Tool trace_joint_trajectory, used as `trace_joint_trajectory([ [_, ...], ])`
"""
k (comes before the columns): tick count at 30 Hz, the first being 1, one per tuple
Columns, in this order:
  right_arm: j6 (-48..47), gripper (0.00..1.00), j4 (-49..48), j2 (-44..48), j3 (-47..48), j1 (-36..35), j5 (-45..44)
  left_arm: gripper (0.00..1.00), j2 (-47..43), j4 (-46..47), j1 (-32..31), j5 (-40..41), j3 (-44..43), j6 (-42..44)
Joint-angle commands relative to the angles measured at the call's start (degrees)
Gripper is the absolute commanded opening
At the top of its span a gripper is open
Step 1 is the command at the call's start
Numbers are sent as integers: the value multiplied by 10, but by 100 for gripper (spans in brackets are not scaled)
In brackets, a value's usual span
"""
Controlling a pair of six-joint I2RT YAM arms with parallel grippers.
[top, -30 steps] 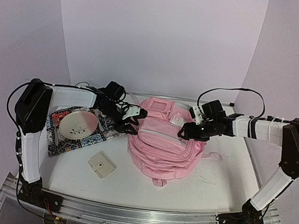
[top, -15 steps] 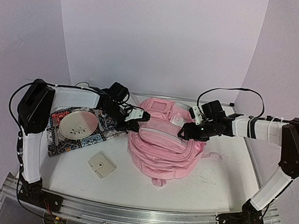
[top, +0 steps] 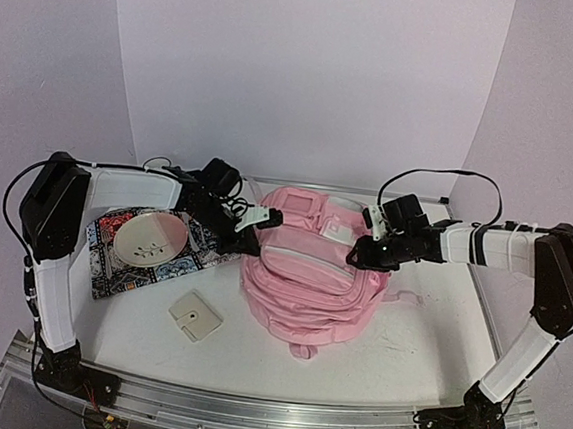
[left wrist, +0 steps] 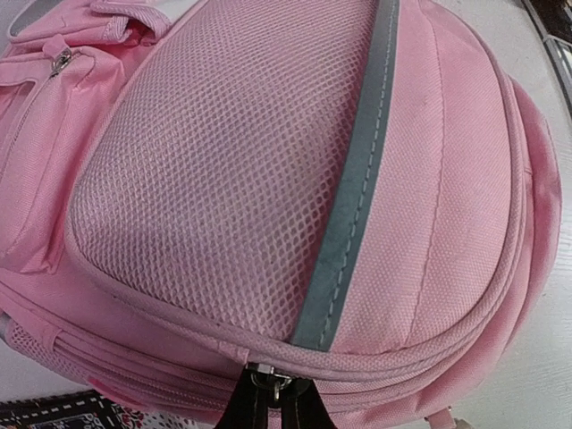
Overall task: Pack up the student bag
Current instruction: Hold the student bag at the center of the board, then grab the upper front pocket of the student bag.
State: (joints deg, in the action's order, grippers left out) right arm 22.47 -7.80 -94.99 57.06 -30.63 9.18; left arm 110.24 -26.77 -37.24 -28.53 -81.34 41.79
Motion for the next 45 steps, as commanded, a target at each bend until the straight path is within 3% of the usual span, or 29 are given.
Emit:
trace_joint_trajectory([
  [1, 18, 15, -23, -13, -9, -13, -15, 0, -36, -125, -8, -11, -11, -81],
  [5, 29, 0, -38, -17, -16, -14, -47, 0, -14, -224, -14, -26, -43, -108],
  [8, 30, 0, -43, -20, -14, -14, -81, 0, 1, -282, -22, -19, -64, -129],
  [13, 17, 0, -44, -41, 14, -13, -115, 0, -24, -293, -26, 17, -65, -167],
  [18, 2, 0, -44, -53, 32, -13, -119, 15, -58, -278, -26, 52, -80, -195],
  [21, -1, 0, -48, -55, 35, -13, -105, 22, -84, -209, -26, 41, -42, -231],
  [27, -6, 0, -57, -39, 18, -13, -77, 23, -188, 10, -28, -20, 136, -309],
  [36, -10, 0, -80, -22, -7, -13, -52, 32, -299, 339, -35, 38, 344, -386],
  [45, -2, 0, -90, -7, -20, -13, -22, 35, -220, 362, -38, 21, 327, -370],
])
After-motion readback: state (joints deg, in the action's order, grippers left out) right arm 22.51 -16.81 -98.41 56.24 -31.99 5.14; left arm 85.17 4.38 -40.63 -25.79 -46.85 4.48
